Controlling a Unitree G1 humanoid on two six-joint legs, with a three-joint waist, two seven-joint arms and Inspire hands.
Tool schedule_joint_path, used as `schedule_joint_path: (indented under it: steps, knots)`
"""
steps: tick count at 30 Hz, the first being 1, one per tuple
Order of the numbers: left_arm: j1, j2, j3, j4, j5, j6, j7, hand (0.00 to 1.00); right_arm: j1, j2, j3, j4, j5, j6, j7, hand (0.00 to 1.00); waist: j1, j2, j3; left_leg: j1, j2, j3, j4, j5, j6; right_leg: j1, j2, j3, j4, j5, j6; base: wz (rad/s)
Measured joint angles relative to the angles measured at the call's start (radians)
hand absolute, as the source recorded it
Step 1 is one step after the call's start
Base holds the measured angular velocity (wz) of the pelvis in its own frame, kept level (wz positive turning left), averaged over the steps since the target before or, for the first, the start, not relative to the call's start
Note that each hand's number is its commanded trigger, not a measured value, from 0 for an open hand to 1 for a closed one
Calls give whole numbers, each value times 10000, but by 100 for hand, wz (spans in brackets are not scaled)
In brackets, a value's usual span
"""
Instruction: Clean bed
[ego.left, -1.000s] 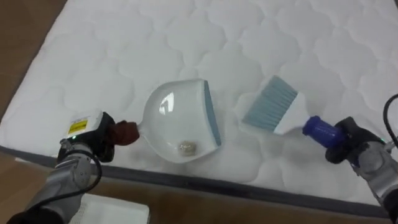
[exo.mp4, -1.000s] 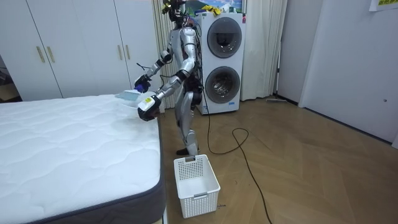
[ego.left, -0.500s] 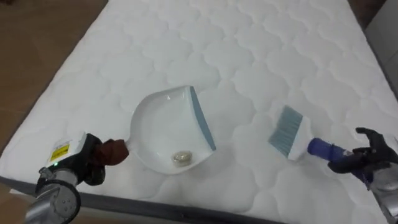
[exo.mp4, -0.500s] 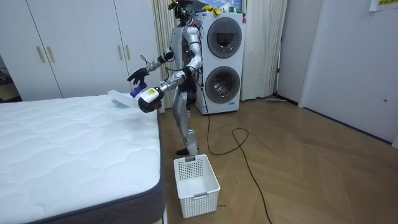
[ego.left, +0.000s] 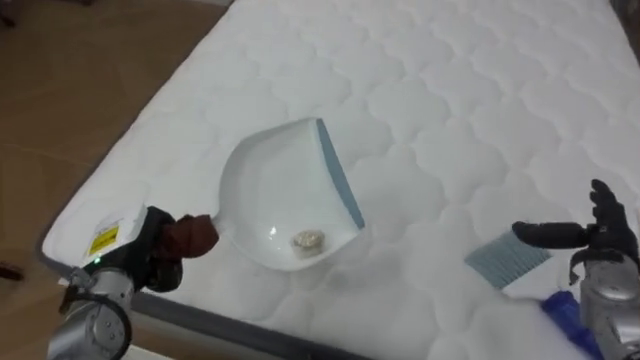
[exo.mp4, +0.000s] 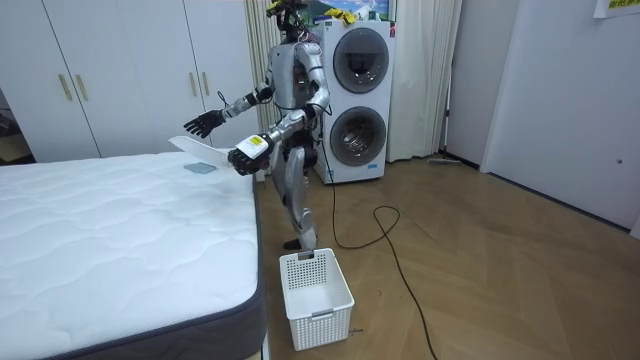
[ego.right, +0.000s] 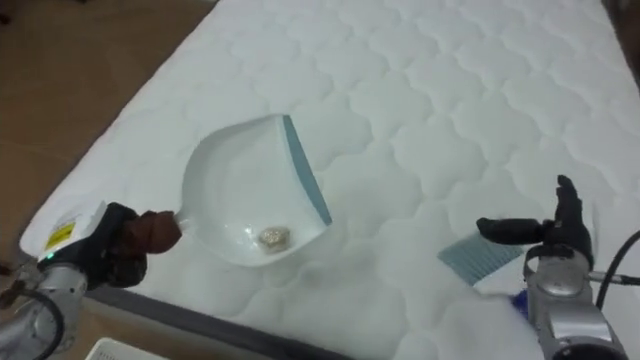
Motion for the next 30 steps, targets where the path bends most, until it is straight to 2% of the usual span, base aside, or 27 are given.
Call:
schedule_joint_path:
  steps: [2,3,5,7,10,12,13,15,16,17,18,19,20,21,22,23,24,26,30]
  knots:
    - [91,-60,68,-43,3,0,0,100,405,6,-10,-660,167,-42,-71,0,-26,76,-2,38,-69,69,-123,9,20,173,-103,-222,-2,-88,92,35]
    - [210,-106,170,-239,-8,-1,7,100,619,22,-10,-939,205,-43,-133,0,-33,80,-3,129,-193,163,-206,35,65,295,-186,-353,7,-149,161,37]
    - [266,-147,260,-450,-203,-34,14,100,770,64,-12,-1179,505,-44,-315,0,-10,87,-6,214,-214,302,-217,33,103,436,-339,-513,117,-256,264,33]
    - [265,-147,404,-570,-277,-263,20,100,885,198,-5,-1452,656,-76,-505,0,-22,104,-6,230,-360,307,-191,11,147,440,-505,-507,497,-323,368,43]
    - [281,-156,460,-829,-447,-565,22,100,1059,524,12,-1691,687,-160,-711,0,49,116,0,469,-376,521,-280,-68,344,314,-853,-412,1714,-381,466,53]
    - [283,-172,526,-859,-446,-897,25,100,1060,685,13,-2120,656,-348,-755,0,245,126,1,580,-525,385,-295,-146,498,47,-1172,-140,2811,-382,468,47]
    - [283,-172,539,-860,-448,-947,25,100,1061,693,13,-2201,656,-445,-757,0,234,127,1,574,-597,267,-292,-174,547,-11,-1248,-56,3074,-368,473,71]
    - [283,-171,552,-864,-452,-1063,25,100,1064,695,12,-2477,680,-657,-911,0,212,120,7,645,-921,-390,-290,-201,723,-198,-1366,745,3909,-124,564,89]
    - [282,-169,546,-865,-484,-1084,25,100,1064,697,11,-2514,686,-720,-912,0,179,145,28,707,-975,-625,-286,-219,758,-333,-1355,907,4122,-7,580,90]
    - [283,-156,559,-885,-610,-1104,25,100,1101,725,13,-2622,711,-818,-873,0,121,177,29,693,-1064,-1230,-301,-261,811,-554,-1130,1364,4000,-198,658,87]
    - [276,-173,626,-956,-601,-1102,62,100,1113,745,14,-2874,694,-837,-731,0,81,196,43,576,-1081,-1645,-305,-260,814,-878,-752,1818,3484,-549,616,94]
    - [272,-173,626,-961,-586,-1101,90,100,1112,762,19,-2955,653,-856,-664,0,-10,198,44,510,-1089,-1855,-286,-238,815,-1038,-579,2047,3180,-636,586,94]
    - [273,-226,625,-958,-575,-1101,97,100,1110,770,18,-3039,561,-927,-552,0,-43,183,44,472,-1131,-2191,-248,-174,804,-1324,-231,2475,2345,-658,588,66]
    - [284,-273,656,-959,-578,-1103,122,100,1071,777,18,-3293,528,-954,-487,0,61,139,52,324,-1235,-2392,-202,-81,803,-1469,95,2938,1213,-469,517,55]
    - [281,-287,679,-958,-579,-1105,122,100,1090,789,32,-3442,471,-1010,-483,0,-10,107,64,203,-1306,-2529,-149,-78,798,-1438,252,3193,756,-209,466,77]
    - [268,-382,704,-920,-574,-1110,123,100,1226,787,26,-3687,410,-1086,-496,0,-254,106,70,-20,-1469,-2993,33,-55,785,-1252,390,3321,495,485,129,104]
    - [301,-465,696,-919,-575,-1131,123,100,1365,787,27,-3730,365,-1097,-486,0,-343,97,77,-100,-1542,-3262,-75,-16,758,-1060,393,3238,278,505,114,102]
    - [309,-510,714,-923,-574,-1182,123,100,1553,785,-12,-3742,209,-1097,-404,0,-312,84,81,-177,-1580,-3428,-76,-14,748,-1000,445,3064,186,517,130,48]
    - [498,-513,874,-1001,-554,-1202,124,100,1722,787,-9,-3779,100,-1112,-196,0,-9,5,74,-136,-1656,-3587,-127,-11,746,-837,419,3014,73,533,195,24]
